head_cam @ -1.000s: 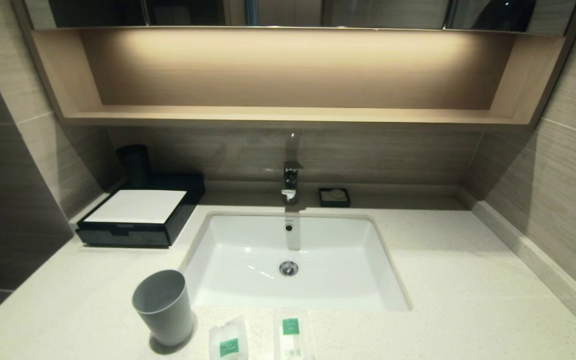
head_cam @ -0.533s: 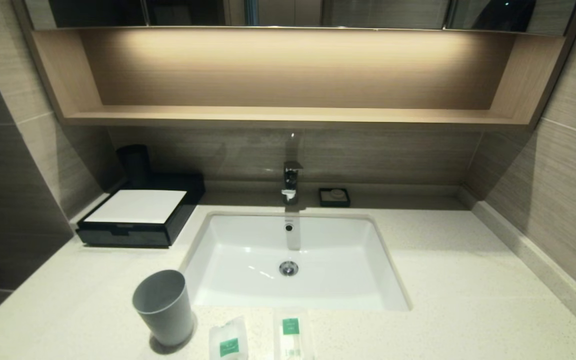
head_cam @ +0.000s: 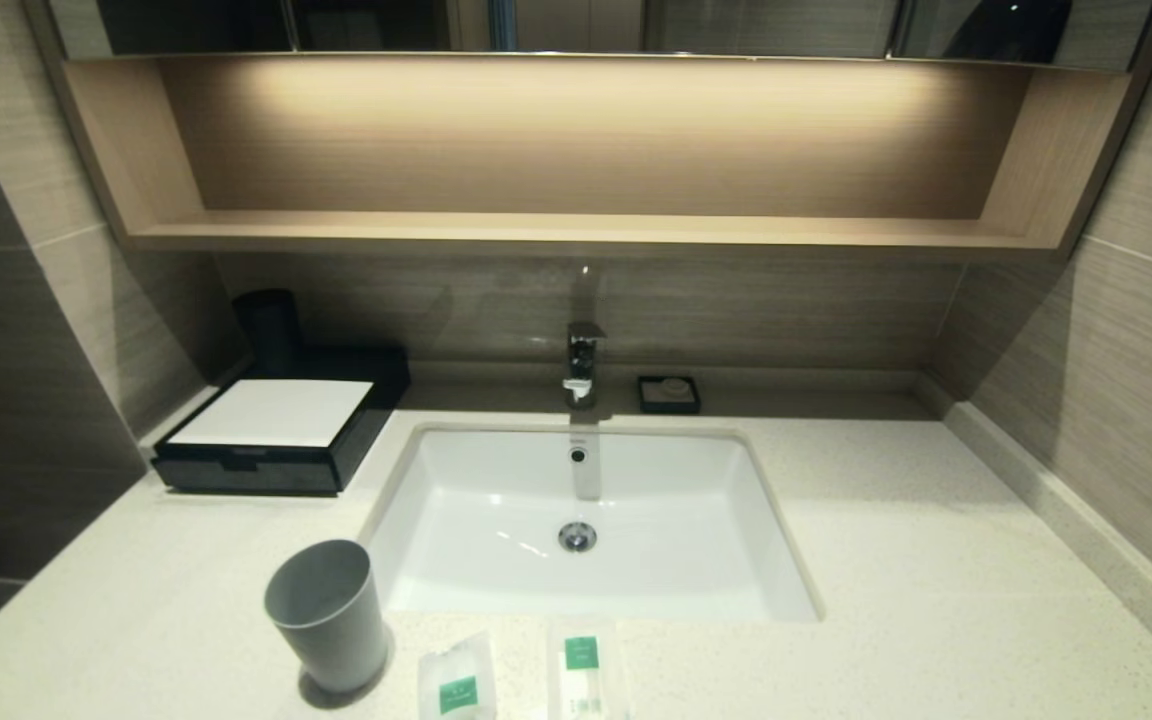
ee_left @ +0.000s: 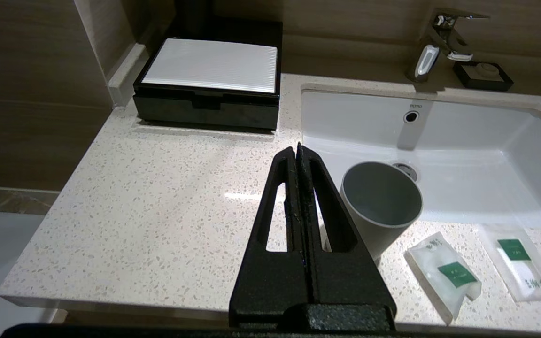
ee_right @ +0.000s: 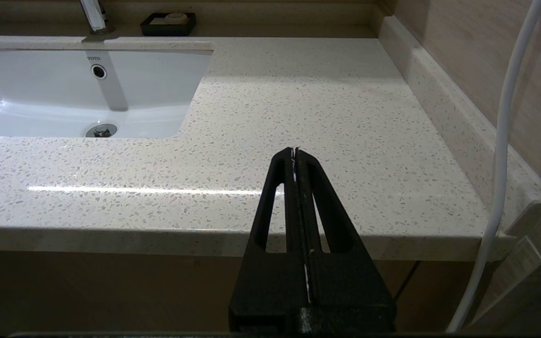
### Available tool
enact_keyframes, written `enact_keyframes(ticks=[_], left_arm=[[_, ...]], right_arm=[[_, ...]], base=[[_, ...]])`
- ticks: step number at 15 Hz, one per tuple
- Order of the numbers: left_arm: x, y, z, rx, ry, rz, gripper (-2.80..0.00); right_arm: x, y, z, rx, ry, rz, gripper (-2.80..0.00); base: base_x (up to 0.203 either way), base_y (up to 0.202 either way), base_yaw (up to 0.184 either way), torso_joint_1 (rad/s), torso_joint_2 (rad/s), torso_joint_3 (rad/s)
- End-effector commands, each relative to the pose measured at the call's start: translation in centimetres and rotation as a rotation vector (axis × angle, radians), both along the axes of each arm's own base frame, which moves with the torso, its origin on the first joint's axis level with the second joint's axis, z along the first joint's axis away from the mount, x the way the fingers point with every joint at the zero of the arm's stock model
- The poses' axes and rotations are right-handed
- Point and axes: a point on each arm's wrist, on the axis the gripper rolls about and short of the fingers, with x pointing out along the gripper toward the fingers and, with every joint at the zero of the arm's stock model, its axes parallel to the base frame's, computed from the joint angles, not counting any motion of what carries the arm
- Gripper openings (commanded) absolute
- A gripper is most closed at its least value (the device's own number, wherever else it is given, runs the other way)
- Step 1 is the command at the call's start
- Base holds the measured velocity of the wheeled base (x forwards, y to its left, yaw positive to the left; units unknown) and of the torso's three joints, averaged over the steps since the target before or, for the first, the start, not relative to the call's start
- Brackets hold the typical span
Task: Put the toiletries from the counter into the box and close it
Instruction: Open the drawer
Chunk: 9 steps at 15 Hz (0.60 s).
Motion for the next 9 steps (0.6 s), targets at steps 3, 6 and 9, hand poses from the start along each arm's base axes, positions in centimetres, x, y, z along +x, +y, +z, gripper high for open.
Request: enact_keyframes(ticks=[3, 6, 9], left_arm=[[5.9, 0.0, 0.9, -0.031, 0.124, 0.016, -2.80], [8.5, 0.1, 1.2, -0.047, 0.154, 0.023, -2.80], [12.0, 0.5, 1.1, -0.051, 0.208, 0.050, -2.80]], right_arm=[[0.0, 0.0, 0.0, 0.000, 0.001, 0.000, -2.80], [0.0, 0.0, 0.0, 0.000, 0.001, 0.000, -2.80], [0.0, 0.0, 0.0, 0.000, 0.001, 0.000, -2.80]], base=[[0.000, 0.000, 0.000, 0.000, 0.00, 0.000], [0.000, 0.000, 0.000, 0.000, 0.00, 0.000], [0.000, 0.000, 0.000, 0.000, 0.00, 0.000]])
